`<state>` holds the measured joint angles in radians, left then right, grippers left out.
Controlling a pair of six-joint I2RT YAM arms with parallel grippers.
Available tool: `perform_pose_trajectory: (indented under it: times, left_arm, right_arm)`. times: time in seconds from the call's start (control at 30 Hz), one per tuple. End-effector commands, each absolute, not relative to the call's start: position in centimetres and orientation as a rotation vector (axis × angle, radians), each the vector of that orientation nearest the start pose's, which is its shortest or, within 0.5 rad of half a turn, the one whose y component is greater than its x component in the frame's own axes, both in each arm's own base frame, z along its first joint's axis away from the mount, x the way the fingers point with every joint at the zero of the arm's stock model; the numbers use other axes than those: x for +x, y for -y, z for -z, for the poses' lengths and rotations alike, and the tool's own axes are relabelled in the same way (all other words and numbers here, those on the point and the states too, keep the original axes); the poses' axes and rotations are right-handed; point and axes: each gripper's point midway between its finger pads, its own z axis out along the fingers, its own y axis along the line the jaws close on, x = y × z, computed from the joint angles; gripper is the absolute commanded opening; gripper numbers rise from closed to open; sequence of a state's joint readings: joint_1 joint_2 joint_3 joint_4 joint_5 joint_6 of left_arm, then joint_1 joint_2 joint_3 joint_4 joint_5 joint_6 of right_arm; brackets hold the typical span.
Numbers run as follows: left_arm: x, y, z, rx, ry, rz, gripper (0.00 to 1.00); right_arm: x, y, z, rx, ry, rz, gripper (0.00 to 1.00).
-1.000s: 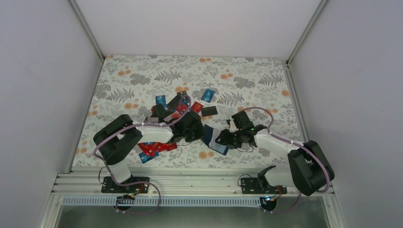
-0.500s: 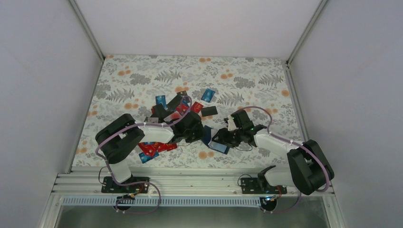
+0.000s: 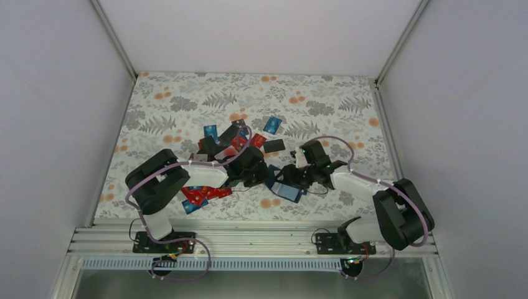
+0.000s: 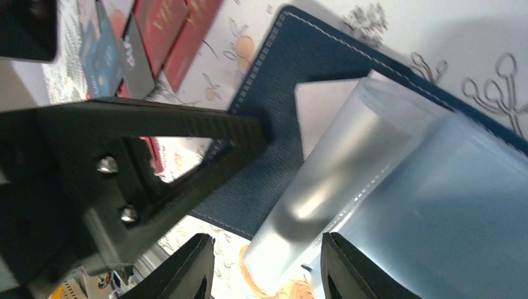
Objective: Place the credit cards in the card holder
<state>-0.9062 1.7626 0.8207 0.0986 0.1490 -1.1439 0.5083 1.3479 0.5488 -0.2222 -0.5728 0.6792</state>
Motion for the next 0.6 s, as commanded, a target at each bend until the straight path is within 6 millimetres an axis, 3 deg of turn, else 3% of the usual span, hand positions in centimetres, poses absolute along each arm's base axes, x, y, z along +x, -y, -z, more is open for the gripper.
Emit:
perform_pose_trajectory:
  times: [0.0, 0.57]
  left_arm:
    - [23.6, 35.1, -1.9, -0.217, -2.729, 0.992, 0.02]
    - [23.0, 34.8, -2.0, -0.203, -2.708, 1.043, 0.03]
  right_arm:
    - [22.2, -23.7, -7.2, -0.084, -2.707, -1.176, 0.45]
    - [24.0, -24.8, -6.4, -0.133, -2.687, -1.176, 0.45]
